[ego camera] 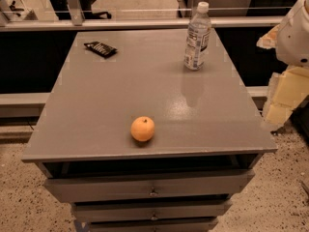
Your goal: Move blue plastic bottle near orange
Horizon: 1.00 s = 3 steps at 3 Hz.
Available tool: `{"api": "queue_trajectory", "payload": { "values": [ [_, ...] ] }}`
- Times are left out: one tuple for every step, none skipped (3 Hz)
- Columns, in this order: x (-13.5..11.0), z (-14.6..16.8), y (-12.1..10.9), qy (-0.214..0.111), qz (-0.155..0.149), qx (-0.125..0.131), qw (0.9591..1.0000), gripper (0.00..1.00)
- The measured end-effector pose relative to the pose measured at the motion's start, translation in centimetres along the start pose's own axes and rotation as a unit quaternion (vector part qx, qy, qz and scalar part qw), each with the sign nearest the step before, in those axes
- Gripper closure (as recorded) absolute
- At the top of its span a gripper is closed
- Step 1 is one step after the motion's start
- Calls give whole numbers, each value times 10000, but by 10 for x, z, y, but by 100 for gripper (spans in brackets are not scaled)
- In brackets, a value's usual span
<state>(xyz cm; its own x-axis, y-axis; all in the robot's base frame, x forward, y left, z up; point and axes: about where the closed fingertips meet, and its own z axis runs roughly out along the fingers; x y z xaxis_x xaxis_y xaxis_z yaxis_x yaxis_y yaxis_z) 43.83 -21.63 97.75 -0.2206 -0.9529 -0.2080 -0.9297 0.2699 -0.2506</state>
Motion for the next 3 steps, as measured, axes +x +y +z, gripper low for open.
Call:
{"api": "queue_trajectory", "payload": {
  "values": [
    [0, 0, 0, 0, 0, 1, 10000, 0],
    [0, 10, -20, -107, 117, 180, 9997, 0],
    [5, 42, -74, -410, 492, 561, 9964, 0]
  ]
}}
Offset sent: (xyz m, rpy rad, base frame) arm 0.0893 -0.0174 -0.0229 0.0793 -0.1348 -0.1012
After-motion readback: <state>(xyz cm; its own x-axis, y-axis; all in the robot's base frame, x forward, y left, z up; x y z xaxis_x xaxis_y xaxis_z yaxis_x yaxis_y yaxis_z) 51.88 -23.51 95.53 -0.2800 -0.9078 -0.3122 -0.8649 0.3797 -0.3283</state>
